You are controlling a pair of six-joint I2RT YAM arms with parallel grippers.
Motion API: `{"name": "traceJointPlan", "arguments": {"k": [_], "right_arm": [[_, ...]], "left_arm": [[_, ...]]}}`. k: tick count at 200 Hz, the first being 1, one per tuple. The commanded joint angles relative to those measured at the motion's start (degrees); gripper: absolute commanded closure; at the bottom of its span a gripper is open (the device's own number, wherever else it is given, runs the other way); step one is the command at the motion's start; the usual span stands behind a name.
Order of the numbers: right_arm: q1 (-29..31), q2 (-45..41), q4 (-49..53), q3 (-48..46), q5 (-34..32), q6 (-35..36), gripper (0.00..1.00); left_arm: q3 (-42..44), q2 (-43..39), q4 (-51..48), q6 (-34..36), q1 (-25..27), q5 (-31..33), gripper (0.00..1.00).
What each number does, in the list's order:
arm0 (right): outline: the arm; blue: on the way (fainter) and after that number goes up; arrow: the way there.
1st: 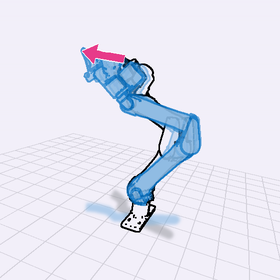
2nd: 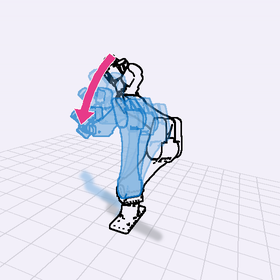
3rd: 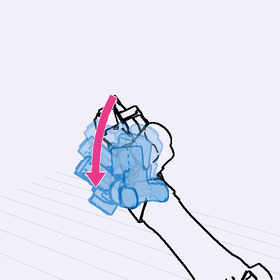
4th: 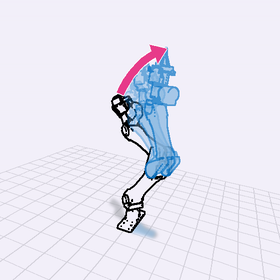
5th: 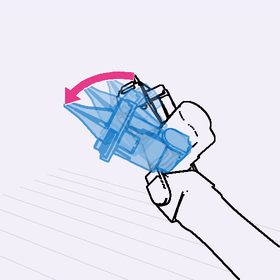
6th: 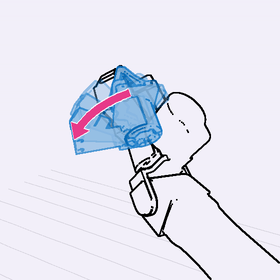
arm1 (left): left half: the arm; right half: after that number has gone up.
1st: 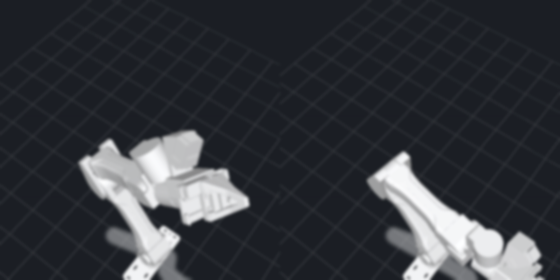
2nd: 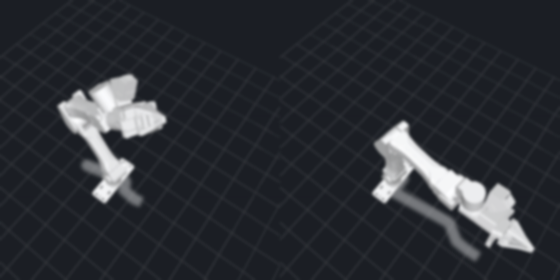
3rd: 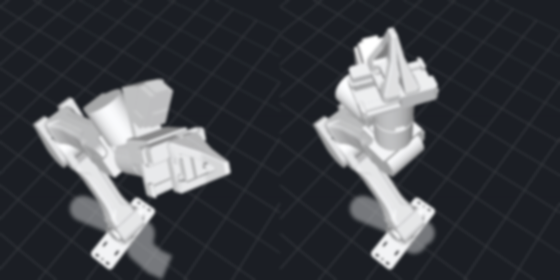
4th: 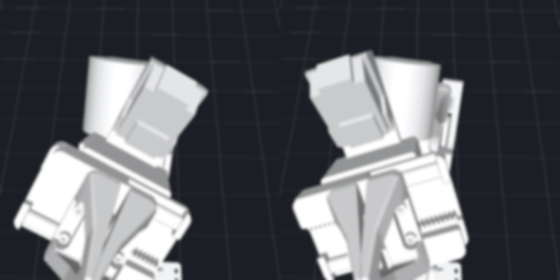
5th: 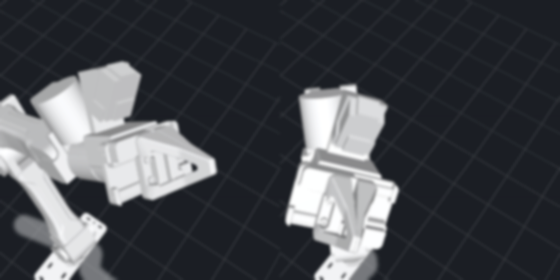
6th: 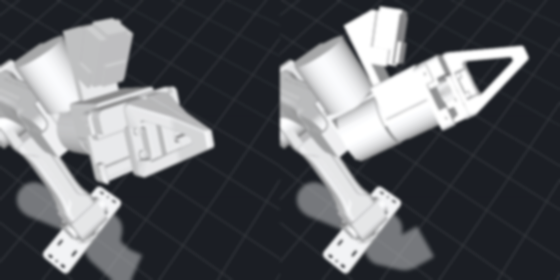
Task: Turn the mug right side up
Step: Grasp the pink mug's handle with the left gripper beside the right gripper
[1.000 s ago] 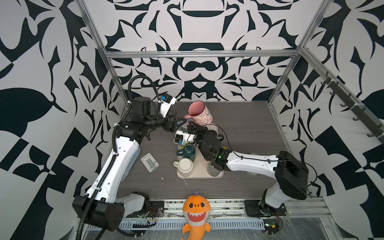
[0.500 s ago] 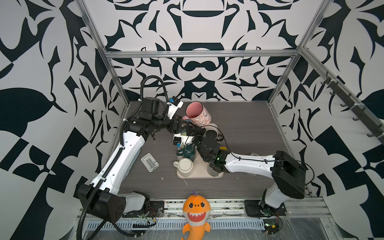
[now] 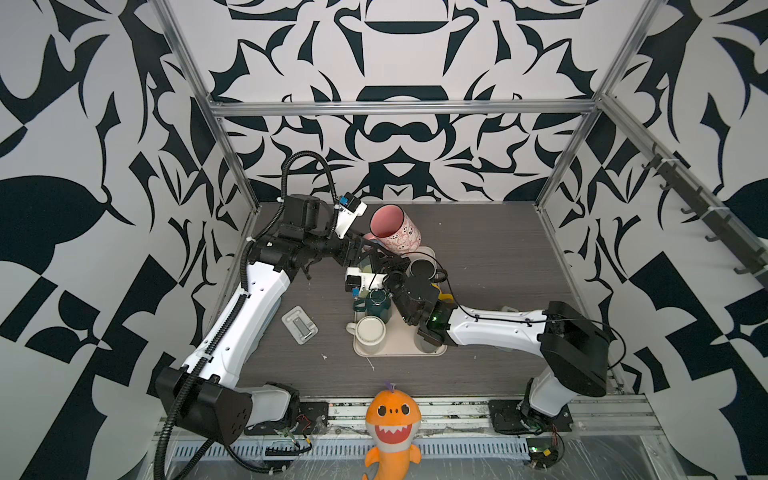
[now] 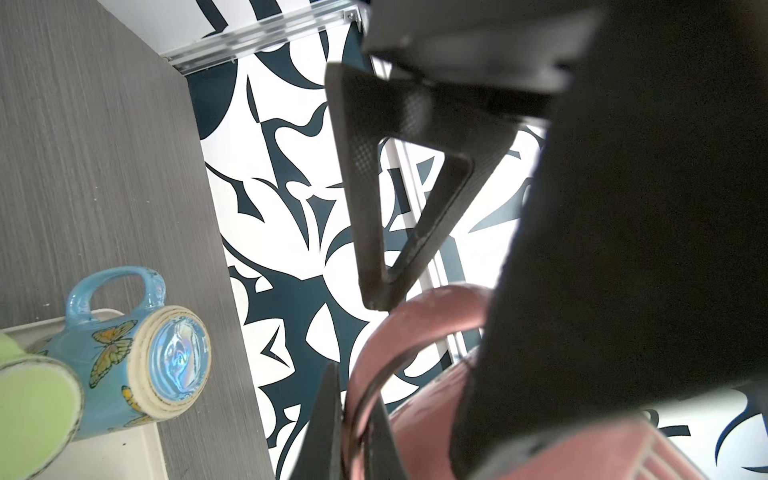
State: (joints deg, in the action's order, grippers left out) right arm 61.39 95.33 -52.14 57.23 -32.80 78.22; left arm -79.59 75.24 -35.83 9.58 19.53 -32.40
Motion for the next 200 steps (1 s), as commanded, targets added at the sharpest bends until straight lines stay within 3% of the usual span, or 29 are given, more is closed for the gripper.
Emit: {"name": "traceJointPlan", "arguments": {"k": [1,60,109,132,150,200], "right_arm": [[0.31,-1.73,-9.24,2.42,0.13,1.5,1.0],[0.3,-1.55,-9.75,2.69,0.11,1.46,1.0],[0.4,-1.53,-9.99,2.81,0.44,1.5,1.0],[0.4,-1.35,-10.42,2.75,0.47,1.5,1.0],[0.38,-1.28,-10.66,2.8,0.47,1.46,1.0],[0.4,-0.42,-12.62,2.71,-0.6,1.93,1.0]], "left_arm": [[-0.48,-1.07,-1.17,0.52,0.12,-1.39,0.49],[-0.04,-0.88,-1.23,0.44,0.22,-2.37,0.65],[0.65,-0.9,-1.38,0.35,0.5,-2.57,0.71],[0.67,-0.72,-1.61,0.28,0.63,-2.83,0.83],[0.28,-0.28,-2.04,0.09,0.69,-2.98,1.0],[-0.04,0.38,-0.83,-2.63,1.29,-0.35,1.0]]}}
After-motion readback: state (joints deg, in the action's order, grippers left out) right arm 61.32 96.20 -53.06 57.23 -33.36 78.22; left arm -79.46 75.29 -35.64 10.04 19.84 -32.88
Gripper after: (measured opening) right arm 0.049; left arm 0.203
